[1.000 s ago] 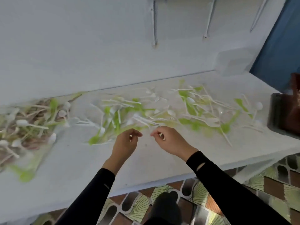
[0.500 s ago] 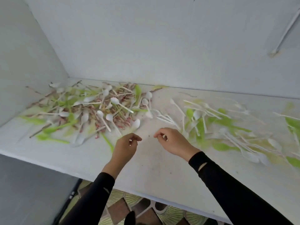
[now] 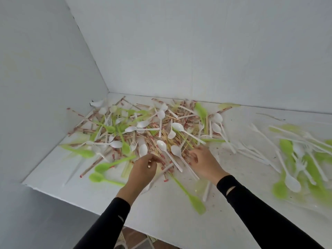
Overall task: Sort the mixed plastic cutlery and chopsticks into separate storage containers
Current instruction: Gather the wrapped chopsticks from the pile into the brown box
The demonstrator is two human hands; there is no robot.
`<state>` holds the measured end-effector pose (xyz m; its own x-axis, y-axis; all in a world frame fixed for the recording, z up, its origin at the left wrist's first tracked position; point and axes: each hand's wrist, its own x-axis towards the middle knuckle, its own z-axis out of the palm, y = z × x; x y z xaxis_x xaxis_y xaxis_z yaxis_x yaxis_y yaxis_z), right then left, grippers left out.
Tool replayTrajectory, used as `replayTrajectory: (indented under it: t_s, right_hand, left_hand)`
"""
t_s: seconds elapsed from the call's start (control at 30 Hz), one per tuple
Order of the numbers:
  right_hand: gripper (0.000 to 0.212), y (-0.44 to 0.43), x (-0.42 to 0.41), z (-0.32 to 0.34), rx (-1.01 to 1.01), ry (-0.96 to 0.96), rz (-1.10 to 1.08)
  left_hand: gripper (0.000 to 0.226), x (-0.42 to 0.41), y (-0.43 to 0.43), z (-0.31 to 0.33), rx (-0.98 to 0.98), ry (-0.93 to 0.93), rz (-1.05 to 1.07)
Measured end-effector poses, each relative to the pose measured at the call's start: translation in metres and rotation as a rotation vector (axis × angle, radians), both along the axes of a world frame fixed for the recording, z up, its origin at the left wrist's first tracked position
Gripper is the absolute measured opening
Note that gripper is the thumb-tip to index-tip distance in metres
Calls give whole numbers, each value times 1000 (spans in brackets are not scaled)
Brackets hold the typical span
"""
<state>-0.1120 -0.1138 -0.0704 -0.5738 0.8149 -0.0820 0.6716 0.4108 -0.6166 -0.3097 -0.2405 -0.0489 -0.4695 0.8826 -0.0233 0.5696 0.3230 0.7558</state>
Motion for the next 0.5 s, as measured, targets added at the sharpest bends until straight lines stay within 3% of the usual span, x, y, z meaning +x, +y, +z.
replayTrajectory:
  t_s: [0.13, 0.27, 0.33, 0.43, 0.5]
  right_hand:
    - [35, 8, -16, -4, -17, -29, -91]
    - [51, 23, -26, -1, 83, -247, -138]
    - [47, 30, -26, -1, 99, -301, -148]
    - [18, 38, -22, 0, 121, -239, -153]
    - [21, 44, -18, 6, 107, -144, -197]
  left_hand:
    - [38, -18, 17, -6, -10, -12, -56]
    - [36, -23, 38, -6, -1, -15, -115]
    - [35, -24, 50, -4, 23, -13, -145]
    - [35, -27, 72, 0, 33, 0, -199]
    - [32, -32, 90, 0, 47, 0, -230]
